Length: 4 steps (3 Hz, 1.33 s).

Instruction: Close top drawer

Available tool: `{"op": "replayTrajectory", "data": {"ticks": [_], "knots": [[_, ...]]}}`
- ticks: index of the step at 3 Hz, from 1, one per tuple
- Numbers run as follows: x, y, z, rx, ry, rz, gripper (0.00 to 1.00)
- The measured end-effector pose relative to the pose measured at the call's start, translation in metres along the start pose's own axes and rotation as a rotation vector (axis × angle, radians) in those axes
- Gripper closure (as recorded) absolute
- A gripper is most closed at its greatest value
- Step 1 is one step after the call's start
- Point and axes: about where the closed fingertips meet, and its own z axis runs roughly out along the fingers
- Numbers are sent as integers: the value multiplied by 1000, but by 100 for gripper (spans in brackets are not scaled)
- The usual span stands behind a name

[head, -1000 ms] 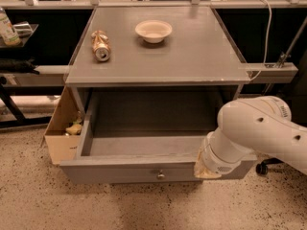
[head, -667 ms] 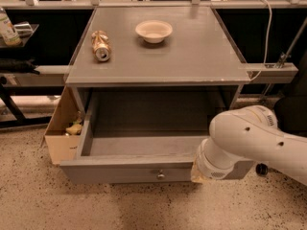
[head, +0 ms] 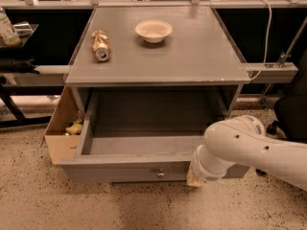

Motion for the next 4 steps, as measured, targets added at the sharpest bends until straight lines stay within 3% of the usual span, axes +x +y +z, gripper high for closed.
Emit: {"op": "replayTrajectory", "data": {"ticks": [2, 3, 4], "knots": [[0, 0, 0, 0, 0, 0, 51], [0, 0, 0, 0, 0, 0, 20], [0, 0, 0, 0, 0, 0, 0]]}}
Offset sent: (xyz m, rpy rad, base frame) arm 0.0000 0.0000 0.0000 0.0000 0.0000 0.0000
